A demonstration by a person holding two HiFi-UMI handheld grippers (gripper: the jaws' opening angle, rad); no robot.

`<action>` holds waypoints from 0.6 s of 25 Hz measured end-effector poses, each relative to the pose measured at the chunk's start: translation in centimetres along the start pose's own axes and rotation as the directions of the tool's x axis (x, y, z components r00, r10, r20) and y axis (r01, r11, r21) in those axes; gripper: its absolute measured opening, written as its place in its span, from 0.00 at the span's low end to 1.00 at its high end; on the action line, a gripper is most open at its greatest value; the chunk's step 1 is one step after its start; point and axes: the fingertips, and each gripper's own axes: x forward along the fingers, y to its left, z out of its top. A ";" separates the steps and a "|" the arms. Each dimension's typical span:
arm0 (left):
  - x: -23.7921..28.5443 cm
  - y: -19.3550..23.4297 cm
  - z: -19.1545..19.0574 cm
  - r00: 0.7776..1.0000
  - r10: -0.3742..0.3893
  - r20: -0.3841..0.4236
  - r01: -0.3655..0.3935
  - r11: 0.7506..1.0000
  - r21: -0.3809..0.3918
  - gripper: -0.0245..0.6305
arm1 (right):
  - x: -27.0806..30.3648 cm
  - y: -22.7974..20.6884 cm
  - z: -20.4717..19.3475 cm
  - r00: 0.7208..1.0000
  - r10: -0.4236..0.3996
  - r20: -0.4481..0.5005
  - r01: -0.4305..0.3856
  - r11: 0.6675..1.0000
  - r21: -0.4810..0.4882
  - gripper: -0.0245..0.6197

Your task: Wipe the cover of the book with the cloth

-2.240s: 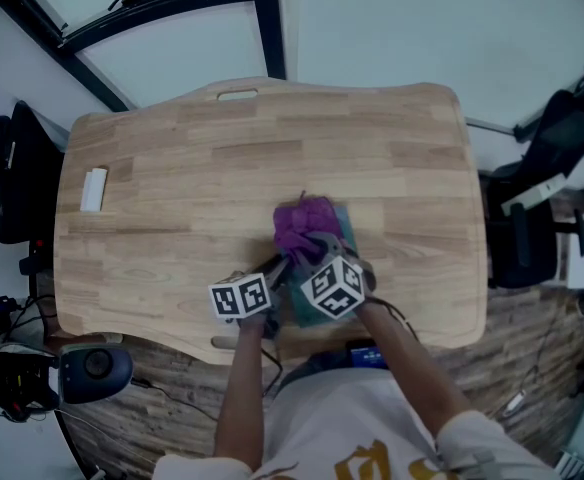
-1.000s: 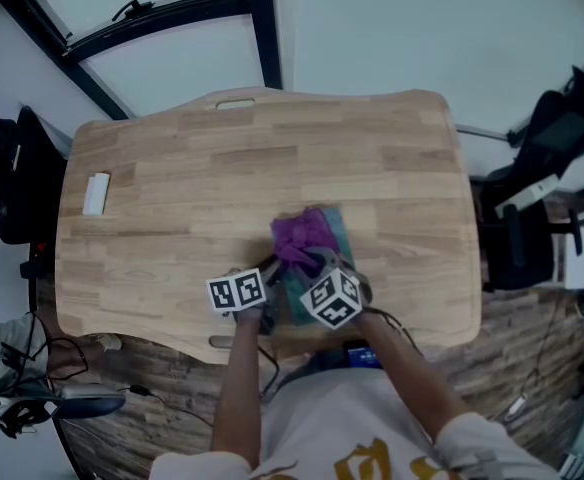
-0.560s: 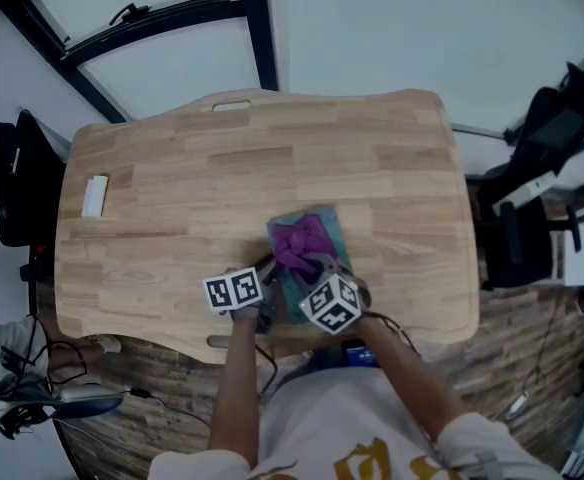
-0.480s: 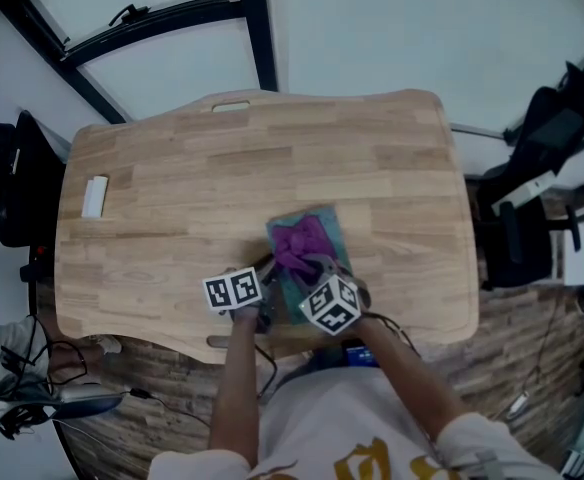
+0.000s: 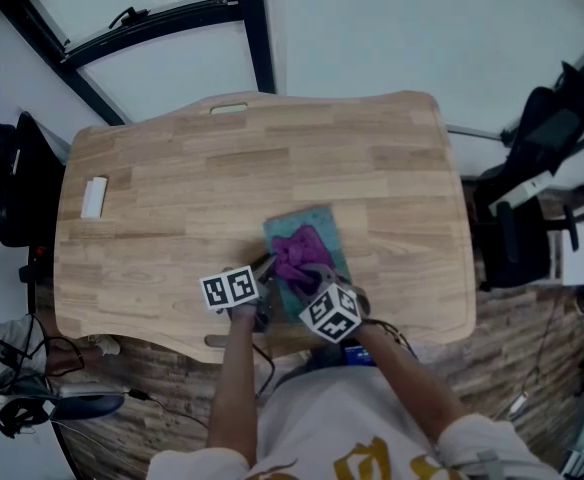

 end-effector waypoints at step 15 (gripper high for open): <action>-0.1 0.1 0.0 1.000 0.007 0.012 -0.007 1.000 -0.005 0.22 | -1.0 2.4 -1.2 0.999 0.051 -0.012 -0.051 0.999 -0.016 0.15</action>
